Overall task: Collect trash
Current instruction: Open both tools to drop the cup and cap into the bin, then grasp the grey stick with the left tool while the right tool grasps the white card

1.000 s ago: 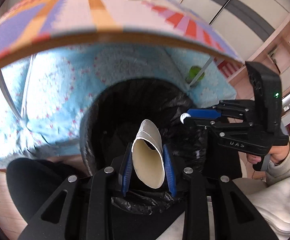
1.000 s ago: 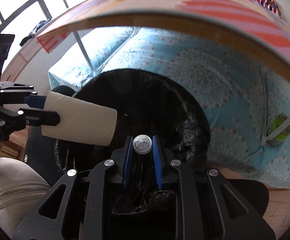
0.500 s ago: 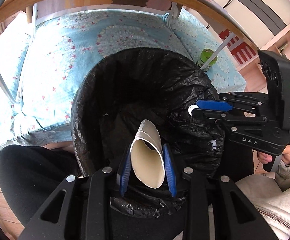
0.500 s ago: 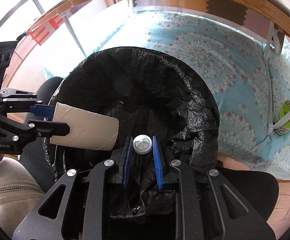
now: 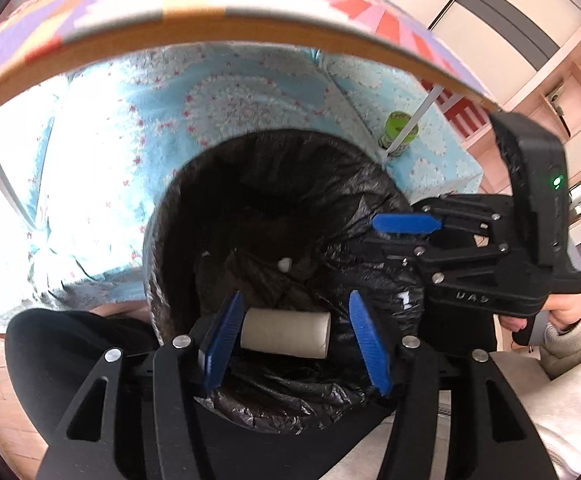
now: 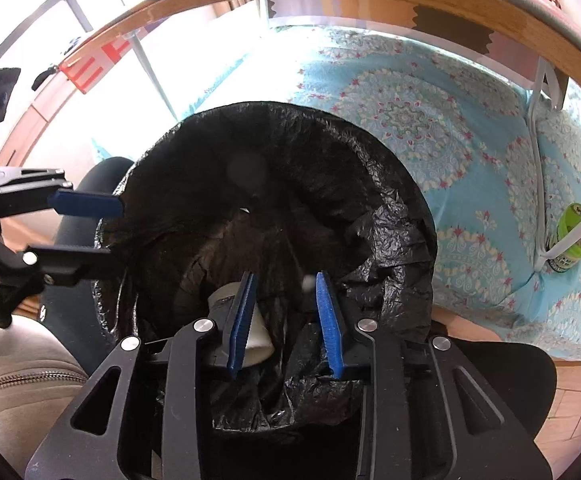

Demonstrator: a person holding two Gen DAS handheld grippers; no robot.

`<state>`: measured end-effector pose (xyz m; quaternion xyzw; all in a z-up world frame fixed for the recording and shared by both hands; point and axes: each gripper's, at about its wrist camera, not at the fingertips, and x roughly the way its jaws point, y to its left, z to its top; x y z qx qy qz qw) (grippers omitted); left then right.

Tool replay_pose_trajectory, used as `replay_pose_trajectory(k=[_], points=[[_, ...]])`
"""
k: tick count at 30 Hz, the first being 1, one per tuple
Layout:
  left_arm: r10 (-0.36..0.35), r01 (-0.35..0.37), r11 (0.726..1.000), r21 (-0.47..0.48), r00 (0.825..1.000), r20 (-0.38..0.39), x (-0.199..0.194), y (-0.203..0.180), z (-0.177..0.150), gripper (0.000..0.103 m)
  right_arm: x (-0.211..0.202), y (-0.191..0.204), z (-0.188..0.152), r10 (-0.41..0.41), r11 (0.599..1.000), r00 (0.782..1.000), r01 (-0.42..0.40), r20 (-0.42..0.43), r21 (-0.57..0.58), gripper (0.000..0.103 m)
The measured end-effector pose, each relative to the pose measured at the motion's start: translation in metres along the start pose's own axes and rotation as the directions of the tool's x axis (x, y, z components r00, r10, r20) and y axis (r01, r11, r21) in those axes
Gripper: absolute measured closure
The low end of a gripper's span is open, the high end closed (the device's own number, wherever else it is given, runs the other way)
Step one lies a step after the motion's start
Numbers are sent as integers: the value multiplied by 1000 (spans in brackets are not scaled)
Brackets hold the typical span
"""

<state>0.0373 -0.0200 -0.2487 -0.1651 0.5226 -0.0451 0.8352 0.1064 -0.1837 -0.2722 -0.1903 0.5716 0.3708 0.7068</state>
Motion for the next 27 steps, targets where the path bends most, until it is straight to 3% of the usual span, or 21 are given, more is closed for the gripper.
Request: replay_pose_trajectory(k=[7, 13, 20, 27], points=[[-1, -2, 1000, 32, 997, 75, -29, -5, 13, 50, -21, 1, 8, -11, 1000, 999, 11, 47, -14, 68], [-9, -10, 995, 101, 983, 185, -70, -20, 31, 50, -55, 3, 22, -24, 999, 990, 29, 136, -33, 64], [-23, -29, 986, 164, 951, 310, -113, -32, 62, 50, -103, 7, 46, -41, 996, 962, 60, 272, -63, 56], [-5, -59, 984, 167, 933, 361, -127, -28, 99, 50, -126, 3, 76, -67, 991, 933, 103, 353, -82, 45]])
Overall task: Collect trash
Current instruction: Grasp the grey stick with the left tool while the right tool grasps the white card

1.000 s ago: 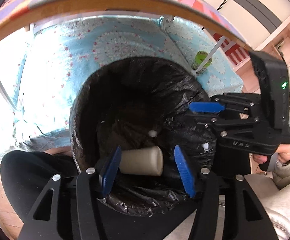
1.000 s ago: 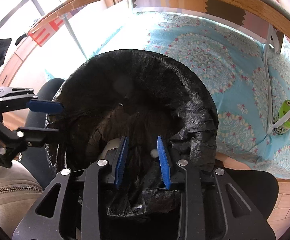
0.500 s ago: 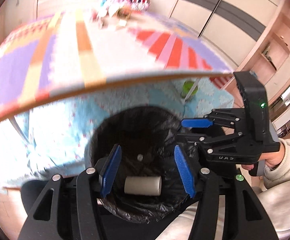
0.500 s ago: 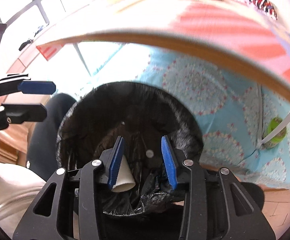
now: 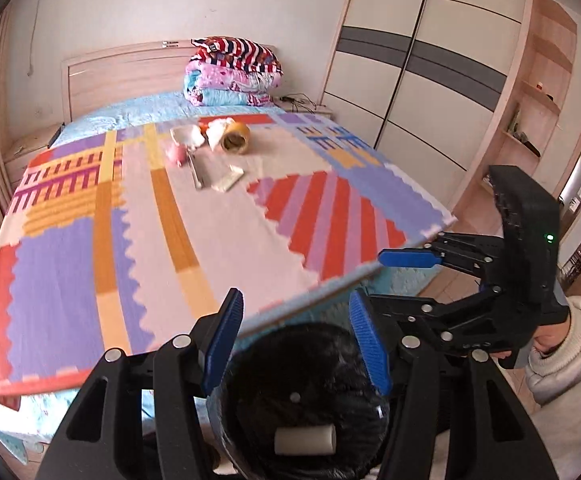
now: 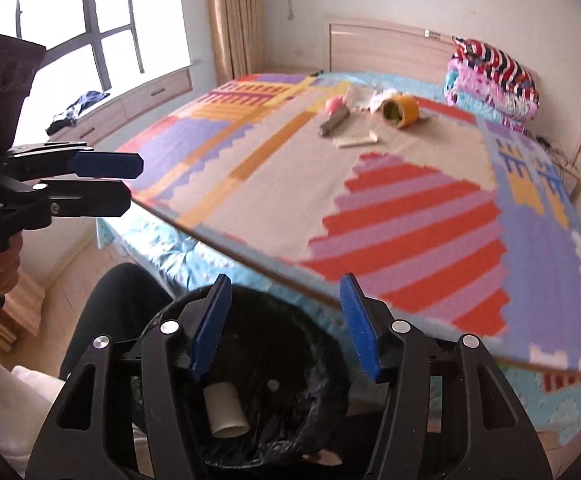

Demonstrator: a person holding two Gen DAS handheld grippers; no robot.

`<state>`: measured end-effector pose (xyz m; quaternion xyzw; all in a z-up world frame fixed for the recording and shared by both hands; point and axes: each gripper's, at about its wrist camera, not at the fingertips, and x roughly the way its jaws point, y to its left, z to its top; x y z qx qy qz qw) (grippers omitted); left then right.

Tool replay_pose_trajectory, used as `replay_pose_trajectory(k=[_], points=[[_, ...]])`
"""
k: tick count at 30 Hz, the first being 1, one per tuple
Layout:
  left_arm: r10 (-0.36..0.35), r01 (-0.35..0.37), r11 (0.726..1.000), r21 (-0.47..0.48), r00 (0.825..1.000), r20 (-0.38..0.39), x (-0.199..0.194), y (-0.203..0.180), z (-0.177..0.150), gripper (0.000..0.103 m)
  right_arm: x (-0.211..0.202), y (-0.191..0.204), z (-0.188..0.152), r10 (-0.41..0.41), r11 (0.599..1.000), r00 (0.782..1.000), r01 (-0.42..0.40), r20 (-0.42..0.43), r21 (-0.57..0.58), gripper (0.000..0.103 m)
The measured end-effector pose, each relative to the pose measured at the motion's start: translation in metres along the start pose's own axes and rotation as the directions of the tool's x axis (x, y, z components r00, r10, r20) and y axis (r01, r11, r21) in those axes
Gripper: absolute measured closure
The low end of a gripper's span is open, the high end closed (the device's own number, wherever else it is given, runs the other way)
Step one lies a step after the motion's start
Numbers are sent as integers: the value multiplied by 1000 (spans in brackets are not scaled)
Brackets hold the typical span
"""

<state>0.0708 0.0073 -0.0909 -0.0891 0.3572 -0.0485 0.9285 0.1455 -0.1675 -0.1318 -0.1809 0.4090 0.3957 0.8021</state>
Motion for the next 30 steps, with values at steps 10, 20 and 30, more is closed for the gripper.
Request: replay_pose_trajectory(k=[10, 20, 30], points=[[32, -32, 999, -20, 999, 22, 22, 21, 32, 52, 13, -17, 33, -37, 999, 998, 38, 43, -25, 34], [64, -64, 996, -68, 998, 7, 61, 54, 71, 68, 35, -33, 66, -48, 998, 997, 51, 68, -40, 25], [60, -62, 990, -123, 998, -19, 110, 91, 104, 68, 74, -55, 92, -81, 996, 996, 83, 34, -34, 25]])
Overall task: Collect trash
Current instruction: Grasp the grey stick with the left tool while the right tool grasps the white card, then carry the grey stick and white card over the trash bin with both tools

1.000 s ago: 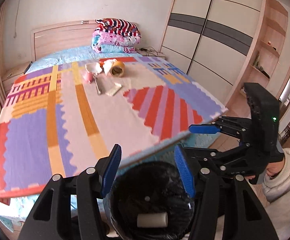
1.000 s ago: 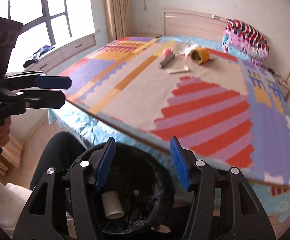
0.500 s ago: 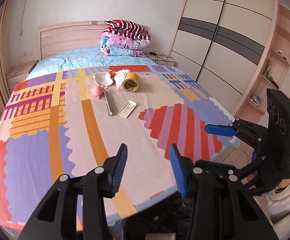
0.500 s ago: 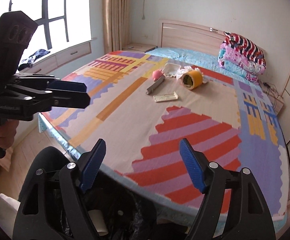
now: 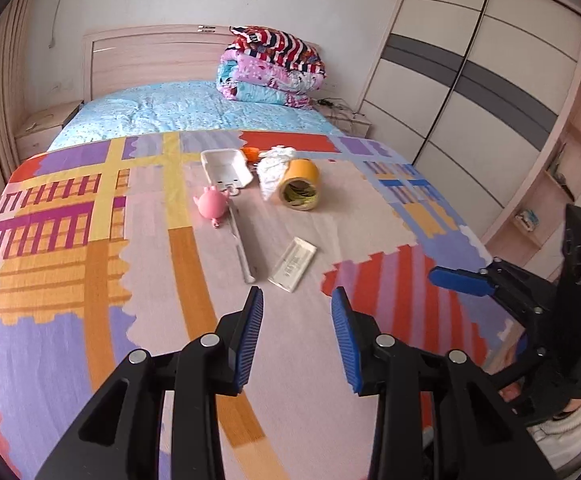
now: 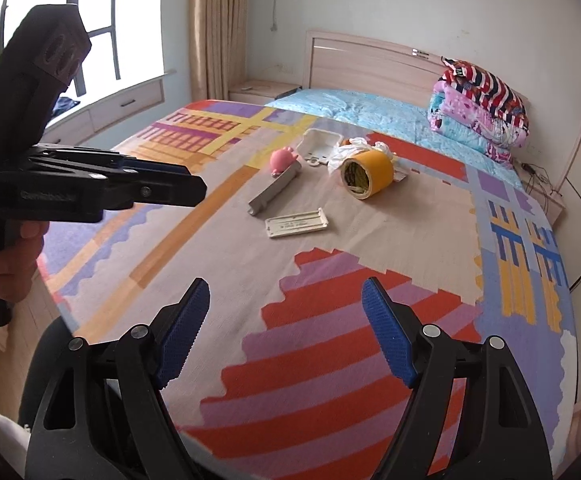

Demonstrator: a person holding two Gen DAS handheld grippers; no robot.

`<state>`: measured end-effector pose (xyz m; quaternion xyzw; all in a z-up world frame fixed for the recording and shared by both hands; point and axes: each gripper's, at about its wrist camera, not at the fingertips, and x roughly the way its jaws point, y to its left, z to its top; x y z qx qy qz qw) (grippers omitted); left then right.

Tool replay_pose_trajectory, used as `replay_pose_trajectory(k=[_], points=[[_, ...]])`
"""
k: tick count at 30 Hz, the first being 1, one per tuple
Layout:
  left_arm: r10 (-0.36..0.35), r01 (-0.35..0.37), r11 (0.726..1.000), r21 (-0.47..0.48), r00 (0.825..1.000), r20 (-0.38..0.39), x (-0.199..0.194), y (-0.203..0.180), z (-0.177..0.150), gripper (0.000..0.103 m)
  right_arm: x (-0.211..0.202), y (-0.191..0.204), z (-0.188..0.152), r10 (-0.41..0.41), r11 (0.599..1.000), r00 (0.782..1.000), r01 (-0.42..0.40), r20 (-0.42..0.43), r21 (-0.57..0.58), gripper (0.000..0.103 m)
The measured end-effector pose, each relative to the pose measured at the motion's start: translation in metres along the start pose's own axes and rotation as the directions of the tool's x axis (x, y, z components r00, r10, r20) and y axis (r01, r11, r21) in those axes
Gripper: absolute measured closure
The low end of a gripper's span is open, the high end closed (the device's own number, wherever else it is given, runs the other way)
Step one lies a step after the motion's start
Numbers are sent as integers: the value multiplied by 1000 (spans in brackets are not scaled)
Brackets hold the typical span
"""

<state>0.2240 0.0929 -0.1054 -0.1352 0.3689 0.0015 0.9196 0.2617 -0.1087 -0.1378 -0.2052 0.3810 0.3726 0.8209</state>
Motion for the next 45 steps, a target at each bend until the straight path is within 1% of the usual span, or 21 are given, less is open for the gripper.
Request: replay_pose_trajectory(k=[3, 5, 9, 13, 15, 17, 20, 22, 25, 28, 29, 31, 34, 35, 36, 41, 45], points=[[10, -10, 1000, -25, 1000, -24, 18, 9, 7, 68, 14, -3, 8, 8, 1000, 1000, -8, -3, -9, 25], [6, -8, 999, -41, 999, -39, 28, 15, 10, 68, 25, -3, 12, -3, 1000, 1000, 2, -15, -23, 25], [27, -33, 997, -74, 997, -71, 48, 28, 17, 69, 44, -5, 20, 22, 999, 999, -23, -40, -37, 25], [24, -30, 997, -73, 996, -91, 62, 33, 20, 74, 59, -5, 30, 30, 997, 999, -33, -44, -69, 25], [23, -30, 997, -68, 994, -104, 67, 34, 20, 78, 67, -7, 32, 29, 997, 998, -33, -54, -66, 25], [16, -25, 997, -73, 993, -119, 73, 37, 20, 84, 74, -9, 34, 31, 997, 997, -35, -66, -64, 25], [19, -31, 995, -93, 991, -131, 79, 42, 19, 85, 81, -7, 35, 34, 995, 996, -41, -77, -90, 25], [12, -24, 996, -92, 992, -126, 82, 42, 20, 89, 85, -9, 36, 60, 994, 995, -67, -76, -85, 25], [2, -14, 995, -98, 992, -126, 83, 46, 20, 91, 91, -10, 38, 41, 995, 996, -48, -76, -92, 25], [8, -19, 996, -86, 992, -127, 83, 47, 21, 91, 97, -12, 40, 51, 995, 994, -59, -99, -82, 25], [13, -23, 996, -82, 992, -122, 82, 46, 21, 97, 97, -12, 40, 41, 995, 994, -49, -99, -82, 25], [19, -29, 996, -85, 993, -119, 79, 47, 20, 99, 99, -13, 40, 34, 996, 993, -43, -111, -80, 25], [30, -40, 995, -87, 993, -114, 74, 48, 18, 100, 103, -13, 41, 46, 995, 991, -56, -125, -78, 26], [30, -40, 995, -88, 993, -112, 71, 48, 17, 100, 105, -12, 41, 54, 995, 990, -65, -131, -79, 36], [30, -39, 995, -89, 994, -109, 69, 48, 16, 100, 105, -12, 41, 69, 994, 989, -79, -130, -78, 42], [31, -39, 996, -83, 995, -92, 55, 45, 12, 100, 103, -12, 41, 75, 993, 989, -85, -130, -76, 46], [36, -41, 997, -63, 996, -85, 42, 37, 7, 100, 101, -9, 40, 62, 994, 990, -72, -124, -77, 46]])
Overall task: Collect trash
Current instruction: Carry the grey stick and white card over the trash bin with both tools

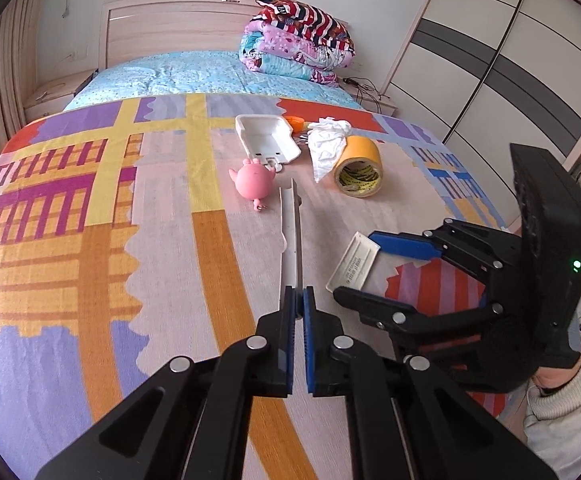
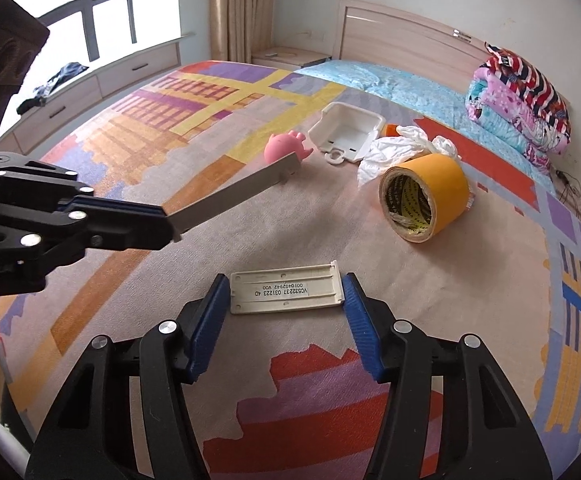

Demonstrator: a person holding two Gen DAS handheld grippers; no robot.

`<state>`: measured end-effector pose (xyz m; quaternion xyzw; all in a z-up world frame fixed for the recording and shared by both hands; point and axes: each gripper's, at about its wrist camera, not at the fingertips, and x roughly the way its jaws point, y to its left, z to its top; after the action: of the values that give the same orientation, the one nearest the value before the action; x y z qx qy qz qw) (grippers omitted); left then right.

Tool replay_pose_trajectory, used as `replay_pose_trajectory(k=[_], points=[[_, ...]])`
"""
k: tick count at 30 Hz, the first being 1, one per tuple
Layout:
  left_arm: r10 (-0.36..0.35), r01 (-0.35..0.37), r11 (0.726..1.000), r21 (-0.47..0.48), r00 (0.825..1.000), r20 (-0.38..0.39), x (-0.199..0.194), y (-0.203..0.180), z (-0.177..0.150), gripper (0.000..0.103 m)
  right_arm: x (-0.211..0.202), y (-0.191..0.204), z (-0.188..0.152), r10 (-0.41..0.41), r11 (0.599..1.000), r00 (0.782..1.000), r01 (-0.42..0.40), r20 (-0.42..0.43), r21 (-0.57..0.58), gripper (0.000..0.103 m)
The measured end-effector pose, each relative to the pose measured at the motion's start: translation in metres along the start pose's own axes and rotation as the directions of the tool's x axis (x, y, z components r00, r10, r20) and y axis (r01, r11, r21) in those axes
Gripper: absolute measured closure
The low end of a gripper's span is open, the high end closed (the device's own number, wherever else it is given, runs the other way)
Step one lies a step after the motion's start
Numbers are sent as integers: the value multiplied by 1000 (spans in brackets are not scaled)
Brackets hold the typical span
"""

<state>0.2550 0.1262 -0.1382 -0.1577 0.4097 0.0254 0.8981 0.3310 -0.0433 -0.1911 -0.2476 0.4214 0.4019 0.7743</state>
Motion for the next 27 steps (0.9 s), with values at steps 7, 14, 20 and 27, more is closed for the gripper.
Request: replay_pose_trajectory(k=[7, 14, 20, 27], points=[[4, -5, 1000, 13, 999, 42, -30, -9, -10, 100, -12, 6, -11, -20, 1000, 1000, 20, 9, 1, 46], [5, -7, 1000, 30, 998, 66, -54, -22, -28, 100, -40, 9, -28, -50, 999, 998, 49, 41, 17, 46], [-16, 13, 999, 42, 997, 78, -74, -33, -53, 100, -61, 20, -43, -47, 999, 998, 47, 45, 15, 46], [-38, 34, 998, 47, 995, 88, -95, -45, -83, 100, -90, 34, -61, -46, 999, 996, 45, 76, 21, 46]])
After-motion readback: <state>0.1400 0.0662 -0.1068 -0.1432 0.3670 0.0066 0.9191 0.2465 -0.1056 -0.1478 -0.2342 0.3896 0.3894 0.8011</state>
